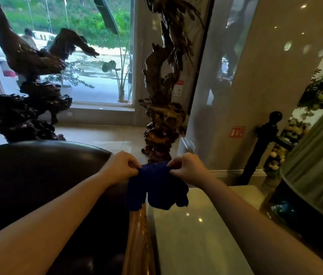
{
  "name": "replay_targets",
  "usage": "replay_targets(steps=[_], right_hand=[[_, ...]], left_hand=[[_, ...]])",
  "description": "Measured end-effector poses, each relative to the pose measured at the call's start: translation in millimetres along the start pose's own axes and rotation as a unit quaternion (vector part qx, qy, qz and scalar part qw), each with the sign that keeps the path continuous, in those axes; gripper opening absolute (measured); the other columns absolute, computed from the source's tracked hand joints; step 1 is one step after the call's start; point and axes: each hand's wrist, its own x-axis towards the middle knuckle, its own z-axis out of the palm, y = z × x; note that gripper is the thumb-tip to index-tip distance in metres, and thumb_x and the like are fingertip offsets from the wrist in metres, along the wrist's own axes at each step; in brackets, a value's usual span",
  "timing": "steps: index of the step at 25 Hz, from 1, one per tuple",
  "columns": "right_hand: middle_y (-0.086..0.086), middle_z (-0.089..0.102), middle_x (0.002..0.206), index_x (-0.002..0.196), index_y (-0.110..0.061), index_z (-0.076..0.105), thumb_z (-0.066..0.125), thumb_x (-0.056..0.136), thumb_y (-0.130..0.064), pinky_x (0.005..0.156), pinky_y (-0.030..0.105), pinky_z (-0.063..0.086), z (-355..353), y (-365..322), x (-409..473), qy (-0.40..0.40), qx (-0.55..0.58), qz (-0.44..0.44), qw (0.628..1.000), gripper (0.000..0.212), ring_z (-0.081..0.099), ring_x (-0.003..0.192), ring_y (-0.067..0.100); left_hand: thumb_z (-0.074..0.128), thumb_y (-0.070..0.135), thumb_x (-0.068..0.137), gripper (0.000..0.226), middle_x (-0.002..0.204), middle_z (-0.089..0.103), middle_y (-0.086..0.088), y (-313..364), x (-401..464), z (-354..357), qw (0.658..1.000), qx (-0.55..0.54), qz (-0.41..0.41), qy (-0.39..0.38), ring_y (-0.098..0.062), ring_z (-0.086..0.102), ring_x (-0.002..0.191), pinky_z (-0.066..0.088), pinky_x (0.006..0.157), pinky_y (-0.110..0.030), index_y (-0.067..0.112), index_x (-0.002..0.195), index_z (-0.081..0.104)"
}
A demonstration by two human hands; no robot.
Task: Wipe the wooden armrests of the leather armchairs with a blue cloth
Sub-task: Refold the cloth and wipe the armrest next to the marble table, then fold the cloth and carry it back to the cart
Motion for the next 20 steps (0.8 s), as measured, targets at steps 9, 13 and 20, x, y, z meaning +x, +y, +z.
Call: replay_targets(steps=[9,13,20], right_hand=[[0.003,0.069,0.095,0.1,-0.011,0.068,0.065,0.079,-0.01,0.061,0.004,0.045,-7.2,-165.4,-50.4,-0.023,-0.031,-0.11,0.993,0.021,0.059,0.079,0.007],[0.0,0.067,0.089,0.096,-0.014,0.069,0.066,0.077,-0.011,0.072,0.012,0.046,33.4,-251.1,-62.9,-0.051,-0.013,-0.15,0.987,0.019,0.061,0.081,0.011],[-0.003,0.071,0.082,0.086,-0.02,0.072,0.068,0.072,-0.01,0.063,0.011,0.042,154.4,-438.5,-97.6,-0.135,0.05,-0.244,0.959,0.018,0.062,0.071,0.004]], left_hand=[[0.068,0.004,0.073,0.017,0.086,0.071,-0.005,6.5,-162.1,-126.0,0.994,0.054,-0.005,0.09,-0.005,0.06,0.07,0.045,0.07,-0.019,0.01,0.087,0.073],[0.067,0.004,0.072,0.017,0.082,0.072,-0.005,-27.1,-253.5,-180.3,0.991,0.074,-0.037,0.108,-0.004,0.06,0.067,0.045,0.066,-0.011,0.011,0.086,0.073],[0.068,0.009,0.07,0.018,0.071,0.067,0.006,-120.4,-455.8,-277.6,0.968,0.095,-0.176,0.15,-0.001,0.059,0.064,0.043,0.065,-0.011,0.02,0.083,0.074]])
